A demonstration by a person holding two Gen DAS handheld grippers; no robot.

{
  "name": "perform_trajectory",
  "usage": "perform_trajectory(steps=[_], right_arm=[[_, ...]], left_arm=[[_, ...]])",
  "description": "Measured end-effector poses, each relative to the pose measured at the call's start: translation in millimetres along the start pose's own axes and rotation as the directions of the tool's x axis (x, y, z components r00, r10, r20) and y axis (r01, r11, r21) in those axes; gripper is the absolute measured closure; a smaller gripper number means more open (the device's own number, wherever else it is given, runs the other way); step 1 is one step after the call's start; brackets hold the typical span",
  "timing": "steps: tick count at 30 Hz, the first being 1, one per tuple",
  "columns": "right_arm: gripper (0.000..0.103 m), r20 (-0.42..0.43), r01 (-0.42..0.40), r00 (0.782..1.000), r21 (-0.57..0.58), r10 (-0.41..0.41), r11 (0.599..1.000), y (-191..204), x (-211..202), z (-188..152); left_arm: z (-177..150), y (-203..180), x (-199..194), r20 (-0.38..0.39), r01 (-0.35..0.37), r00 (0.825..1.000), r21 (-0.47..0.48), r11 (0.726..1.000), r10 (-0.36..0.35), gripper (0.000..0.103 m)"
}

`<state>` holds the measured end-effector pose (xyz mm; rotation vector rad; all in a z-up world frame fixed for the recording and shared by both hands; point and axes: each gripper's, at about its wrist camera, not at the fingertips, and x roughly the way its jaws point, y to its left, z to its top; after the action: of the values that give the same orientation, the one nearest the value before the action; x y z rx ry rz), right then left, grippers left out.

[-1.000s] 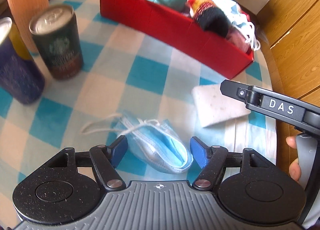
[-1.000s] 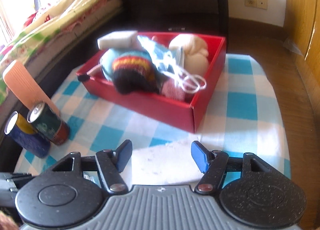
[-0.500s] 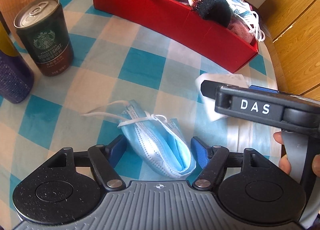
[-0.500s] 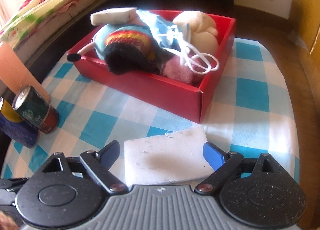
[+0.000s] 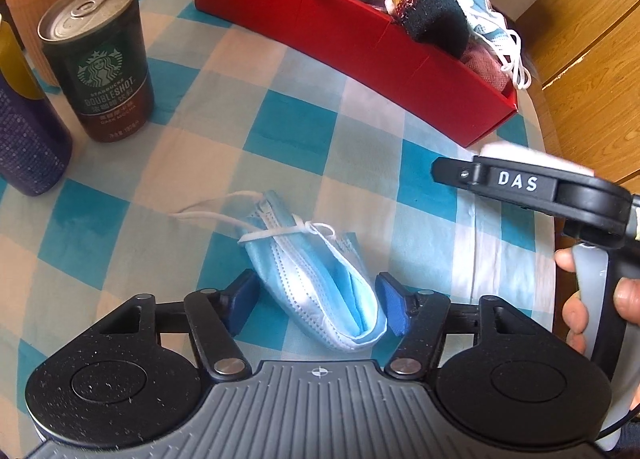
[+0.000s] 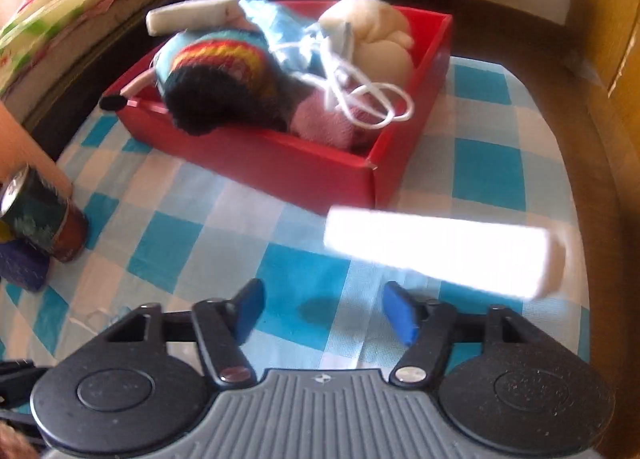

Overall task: Organize soft objects
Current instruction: 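Move the left gripper to the blue face mask while the right approaches the white foam block, then grasp the blue face mask with the left gripper while the right grasps the white foam block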

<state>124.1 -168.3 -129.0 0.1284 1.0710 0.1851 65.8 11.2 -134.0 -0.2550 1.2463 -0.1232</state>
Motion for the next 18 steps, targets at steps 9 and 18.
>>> perform_trajectory(steps=[9,18], right_arm=[[0.097,0.010,-0.059,0.998,0.129,0.058,0.990,-33,-13,9],[0.062,0.138,-0.186,0.975,0.102,0.171,0.977,-63,-86,29]], left_arm=[[3,-2,1,-0.002,0.008,1.000,0.004,1.000,-0.008,0.041],[4,-5,4,-0.010,0.019,1.000,0.020,1.000,-0.019,0.040]])
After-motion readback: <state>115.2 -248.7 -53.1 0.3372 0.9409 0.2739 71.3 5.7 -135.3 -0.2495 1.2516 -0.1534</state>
